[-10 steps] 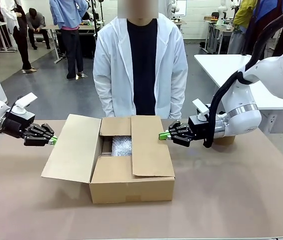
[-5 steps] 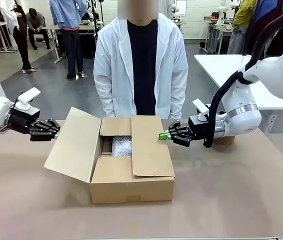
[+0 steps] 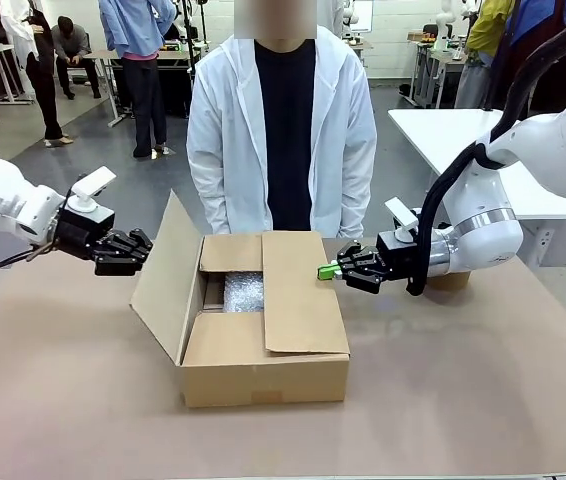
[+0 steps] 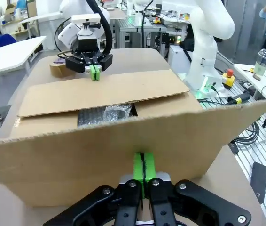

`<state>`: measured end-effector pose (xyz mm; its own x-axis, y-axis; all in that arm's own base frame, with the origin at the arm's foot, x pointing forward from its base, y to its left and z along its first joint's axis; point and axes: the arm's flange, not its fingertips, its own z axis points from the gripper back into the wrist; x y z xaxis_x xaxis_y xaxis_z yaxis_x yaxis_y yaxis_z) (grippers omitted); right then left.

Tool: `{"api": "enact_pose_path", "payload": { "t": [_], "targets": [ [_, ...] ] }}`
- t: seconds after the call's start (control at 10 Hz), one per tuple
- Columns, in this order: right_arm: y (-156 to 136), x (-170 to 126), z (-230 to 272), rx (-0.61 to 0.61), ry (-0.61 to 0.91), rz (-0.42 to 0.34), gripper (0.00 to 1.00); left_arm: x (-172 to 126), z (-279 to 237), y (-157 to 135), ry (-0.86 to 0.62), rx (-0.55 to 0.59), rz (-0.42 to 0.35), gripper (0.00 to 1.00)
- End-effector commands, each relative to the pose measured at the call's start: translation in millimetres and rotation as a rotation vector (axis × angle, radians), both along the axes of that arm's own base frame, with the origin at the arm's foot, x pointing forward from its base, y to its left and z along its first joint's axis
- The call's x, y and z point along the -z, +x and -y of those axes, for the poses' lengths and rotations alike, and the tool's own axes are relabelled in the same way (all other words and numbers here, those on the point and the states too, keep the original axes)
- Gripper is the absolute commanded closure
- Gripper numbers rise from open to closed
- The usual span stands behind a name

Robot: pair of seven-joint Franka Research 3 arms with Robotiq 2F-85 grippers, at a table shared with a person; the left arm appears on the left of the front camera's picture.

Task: Wrap the clocks to prevent damage.
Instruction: Push the left (or right) flap of the Package Box to close it.

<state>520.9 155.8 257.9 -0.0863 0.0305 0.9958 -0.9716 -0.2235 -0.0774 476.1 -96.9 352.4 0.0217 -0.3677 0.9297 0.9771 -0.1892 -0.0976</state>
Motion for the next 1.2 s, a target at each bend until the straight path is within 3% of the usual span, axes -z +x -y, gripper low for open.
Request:
{"api": "enact_pose_path", "payload": {
  "t": [0.0,0.6,1.1],
  "targets": [
    [0.0,3.6,-1.3,0.003,0.005,0.007,0.99,9.2,14.7,6.2,-0.009,0.007,0.026,1.0],
    [0.0,3.6,-1.3,0.003,0.005,0.007,0.99,18.7,54.7,18.2,0.019,0.029,0.063,1.0],
    [0.0,3.6,-1.3,0.003,0.005,0.007,0.99,44.1,73.8,19.3,0.097,0.047,0.077,1.0]
  ]
}}
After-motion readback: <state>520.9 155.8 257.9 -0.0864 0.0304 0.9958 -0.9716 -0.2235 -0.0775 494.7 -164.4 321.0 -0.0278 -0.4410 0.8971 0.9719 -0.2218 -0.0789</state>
